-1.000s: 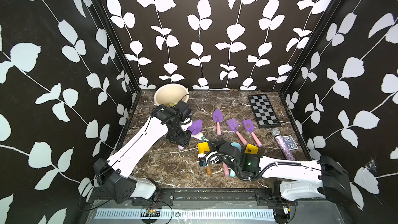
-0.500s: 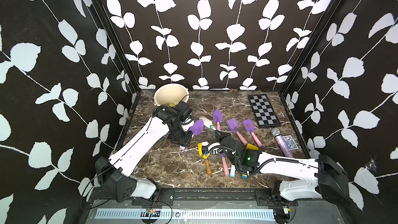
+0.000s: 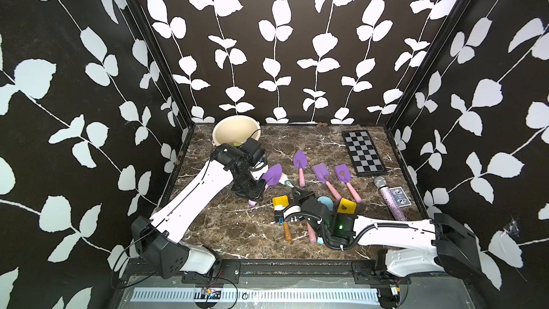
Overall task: Brush the soil off the hand trowel and place it into the bucket
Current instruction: Brush off the soil from the hand trowel.
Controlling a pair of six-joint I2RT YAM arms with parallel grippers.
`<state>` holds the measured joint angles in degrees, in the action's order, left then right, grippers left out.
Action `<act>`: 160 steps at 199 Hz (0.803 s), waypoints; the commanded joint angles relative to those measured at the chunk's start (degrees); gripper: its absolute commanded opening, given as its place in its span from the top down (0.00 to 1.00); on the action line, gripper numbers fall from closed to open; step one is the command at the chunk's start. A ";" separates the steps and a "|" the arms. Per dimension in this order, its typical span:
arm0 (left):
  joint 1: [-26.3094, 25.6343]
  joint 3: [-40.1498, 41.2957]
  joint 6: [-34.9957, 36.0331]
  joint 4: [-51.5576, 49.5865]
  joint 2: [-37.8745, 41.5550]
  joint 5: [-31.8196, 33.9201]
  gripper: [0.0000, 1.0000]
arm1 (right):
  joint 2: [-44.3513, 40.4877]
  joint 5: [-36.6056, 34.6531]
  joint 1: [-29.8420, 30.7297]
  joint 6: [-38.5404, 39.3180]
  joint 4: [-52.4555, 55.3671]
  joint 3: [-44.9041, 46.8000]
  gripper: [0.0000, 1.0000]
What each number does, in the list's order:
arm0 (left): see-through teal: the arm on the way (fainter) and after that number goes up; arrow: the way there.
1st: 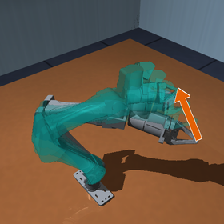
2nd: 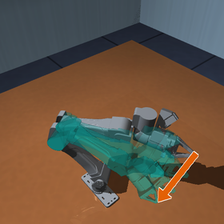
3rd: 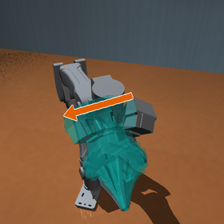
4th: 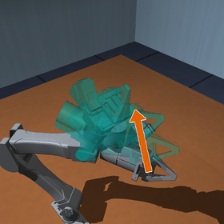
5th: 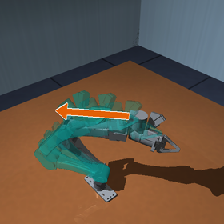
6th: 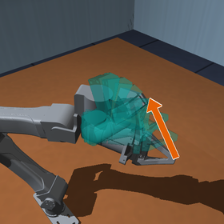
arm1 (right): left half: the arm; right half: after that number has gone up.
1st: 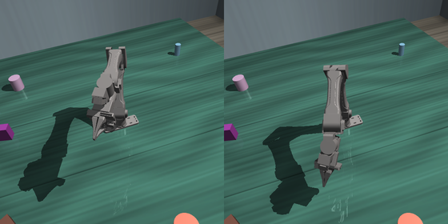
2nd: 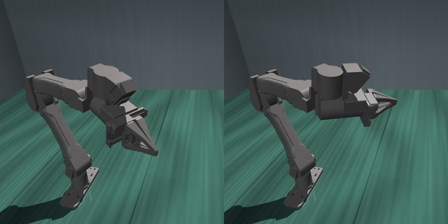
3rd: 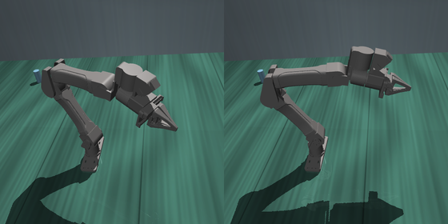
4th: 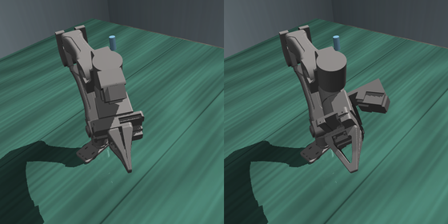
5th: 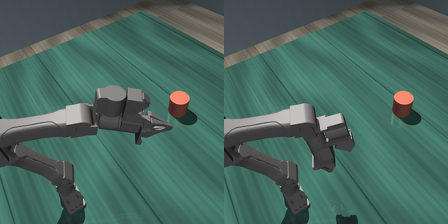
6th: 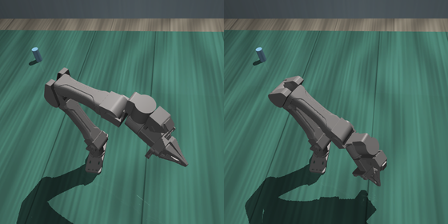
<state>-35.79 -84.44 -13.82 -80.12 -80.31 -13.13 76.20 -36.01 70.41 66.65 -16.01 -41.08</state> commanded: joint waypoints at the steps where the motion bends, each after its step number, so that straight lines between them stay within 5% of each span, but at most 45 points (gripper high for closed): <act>1: 0.37 0.75 -0.15 1.19 0.16 -1.88 1.00 | 0.10 0.50 0.82 5.43 -4.91 -3.11 1.00; 55: 0.38 2.07 -0.02 1.28 1.10 -0.97 1.00 | 0.31 -2.69 -2.80 6.00 -8.80 -3.09 1.00; 95: 0.44 4.38 2.14 5.47 3.32 -3.17 1.00 | -2.11 -3.65 -7.34 -6.85 -4.42 -2.51 1.00; 126: 0.44 8.82 2.58 10.67 5.08 0.98 1.00 | -5.44 2.45 -10.69 -27.54 9.20 -7.38 1.00; 160: 0.37 12.63 0.94 15.42 4.29 2.58 1.00 | -7.81 26.48 -19.25 -59.75 21.97 -14.97 1.00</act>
<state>-35.46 -73.78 -12.43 -69.82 -76.77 -12.32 71.09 -27.62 55.94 34.28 -1.17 -51.00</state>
